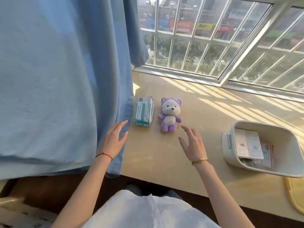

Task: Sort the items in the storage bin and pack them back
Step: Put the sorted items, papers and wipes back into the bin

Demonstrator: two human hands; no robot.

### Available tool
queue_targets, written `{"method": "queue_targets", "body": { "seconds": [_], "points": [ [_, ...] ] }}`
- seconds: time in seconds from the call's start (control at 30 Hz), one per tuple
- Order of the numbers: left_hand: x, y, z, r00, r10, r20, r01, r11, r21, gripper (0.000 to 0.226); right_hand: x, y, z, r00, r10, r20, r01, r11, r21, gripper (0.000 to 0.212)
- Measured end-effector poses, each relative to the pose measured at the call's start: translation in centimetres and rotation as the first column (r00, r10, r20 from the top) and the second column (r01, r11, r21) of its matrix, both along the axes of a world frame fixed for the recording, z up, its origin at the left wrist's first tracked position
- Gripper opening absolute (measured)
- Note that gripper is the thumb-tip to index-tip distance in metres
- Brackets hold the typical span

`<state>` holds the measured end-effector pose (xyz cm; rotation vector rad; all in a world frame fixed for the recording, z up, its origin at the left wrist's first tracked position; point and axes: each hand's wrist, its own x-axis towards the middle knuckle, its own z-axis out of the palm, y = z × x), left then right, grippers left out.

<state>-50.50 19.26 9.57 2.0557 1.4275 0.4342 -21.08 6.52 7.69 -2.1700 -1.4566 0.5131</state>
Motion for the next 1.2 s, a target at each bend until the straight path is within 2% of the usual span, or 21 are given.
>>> {"method": "queue_targets", "body": {
  "seconds": [0.17,0.37,0.47,0.67,0.77,1.0,1.2],
  "points": [
    [3.1,6.8,-4.5,1.000,-0.024,-0.009,0.023,0.995,-0.098,0.051,0.3,5.6,-2.6,0.998,-0.036,-0.056,0.034,0.999,-0.039,0.047],
    [5.8,13.6,-12.5,0.996,-0.041,-0.084,0.020,0.971,-0.237,0.063,0.8,11.6,-7.6,0.991,-0.091,-0.095,0.080,0.991,-0.106,0.046],
    [6.9,15.6,-15.9,0.993,-0.054,-0.105,0.020,0.954,-0.299,0.068,0.8,13.5,-10.4,0.989,-0.119,-0.088,0.109,0.987,-0.116,0.053],
    [8.3,16.8,-20.6,0.997,-0.046,-0.061,0.017,0.910,-0.415,0.081,0.3,15.5,-15.0,0.987,-0.132,-0.088,0.119,0.984,-0.135,0.050],
    [8.3,17.1,-21.6,0.998,-0.055,-0.028,0.037,0.890,-0.454,0.086,-0.3,16.1,-15.9,0.989,-0.120,-0.091,0.108,0.986,-0.129,0.054],
    [7.3,18.2,-20.9,0.997,-0.060,0.055,0.079,0.873,-0.481,0.088,-1.5,18.2,-17.5,0.995,-0.091,-0.045,0.086,0.991,-0.102,0.042],
    [5.5,19.3,-19.0,0.996,-0.049,0.078,0.082,0.859,-0.505,0.076,-3.5,21.5,-18.1,0.981,-0.055,-0.186,0.025,0.987,-0.160,0.046]
  ]
}}
